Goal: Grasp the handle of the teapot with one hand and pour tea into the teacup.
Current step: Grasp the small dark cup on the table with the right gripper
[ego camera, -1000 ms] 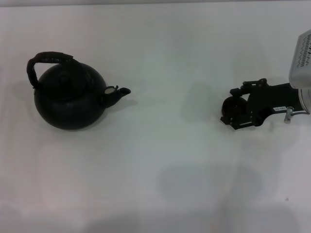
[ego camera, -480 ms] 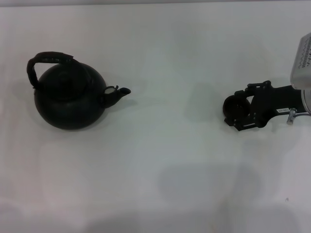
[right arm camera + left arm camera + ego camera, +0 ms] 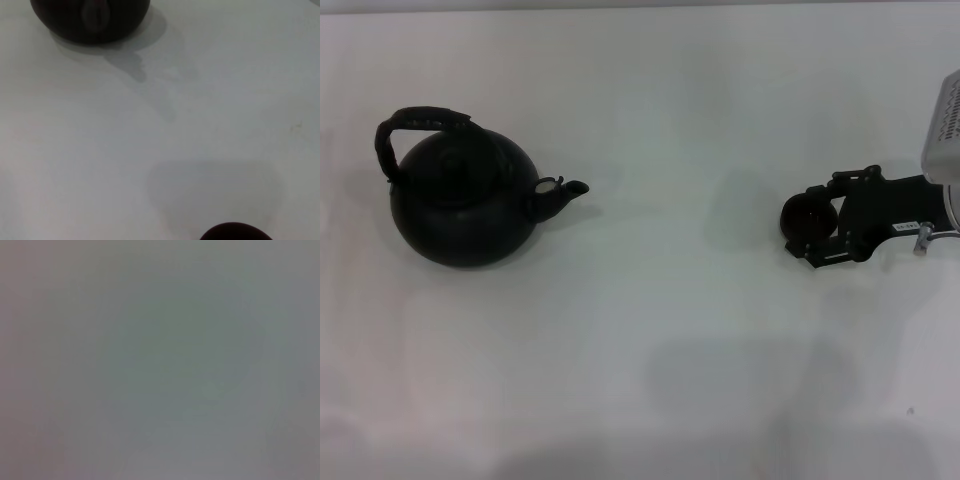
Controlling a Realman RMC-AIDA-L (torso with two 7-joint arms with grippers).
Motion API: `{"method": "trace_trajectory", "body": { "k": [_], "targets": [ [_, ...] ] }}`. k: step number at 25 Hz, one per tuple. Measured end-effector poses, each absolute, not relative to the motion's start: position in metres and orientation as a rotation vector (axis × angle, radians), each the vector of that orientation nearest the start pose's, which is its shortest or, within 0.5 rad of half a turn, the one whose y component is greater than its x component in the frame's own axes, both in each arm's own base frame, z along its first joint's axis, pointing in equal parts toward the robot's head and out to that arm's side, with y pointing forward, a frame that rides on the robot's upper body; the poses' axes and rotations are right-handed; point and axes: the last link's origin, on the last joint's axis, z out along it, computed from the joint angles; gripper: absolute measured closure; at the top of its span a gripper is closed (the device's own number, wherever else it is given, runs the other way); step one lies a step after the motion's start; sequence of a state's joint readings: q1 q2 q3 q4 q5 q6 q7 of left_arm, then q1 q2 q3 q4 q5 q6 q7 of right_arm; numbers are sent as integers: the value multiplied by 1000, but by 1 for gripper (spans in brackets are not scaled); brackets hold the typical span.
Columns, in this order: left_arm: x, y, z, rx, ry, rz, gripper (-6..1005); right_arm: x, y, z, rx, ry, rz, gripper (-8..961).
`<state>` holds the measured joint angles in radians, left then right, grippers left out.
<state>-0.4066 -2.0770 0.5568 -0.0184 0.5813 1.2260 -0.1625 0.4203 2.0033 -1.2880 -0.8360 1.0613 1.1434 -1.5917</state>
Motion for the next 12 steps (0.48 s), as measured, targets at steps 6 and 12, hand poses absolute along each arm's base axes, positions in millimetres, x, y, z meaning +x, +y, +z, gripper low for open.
{"method": "trace_trajectory", "body": {
  "k": [6, 12],
  "targets": [
    [-392, 299, 35, -1278, -643, -553, 123, 301, 336, -24, -2778, 444, -99, 159],
    [-393, 299, 35, -1278, -646, -552, 124, 300, 337, -24, -2778, 441, -100, 212]
  ]
}}
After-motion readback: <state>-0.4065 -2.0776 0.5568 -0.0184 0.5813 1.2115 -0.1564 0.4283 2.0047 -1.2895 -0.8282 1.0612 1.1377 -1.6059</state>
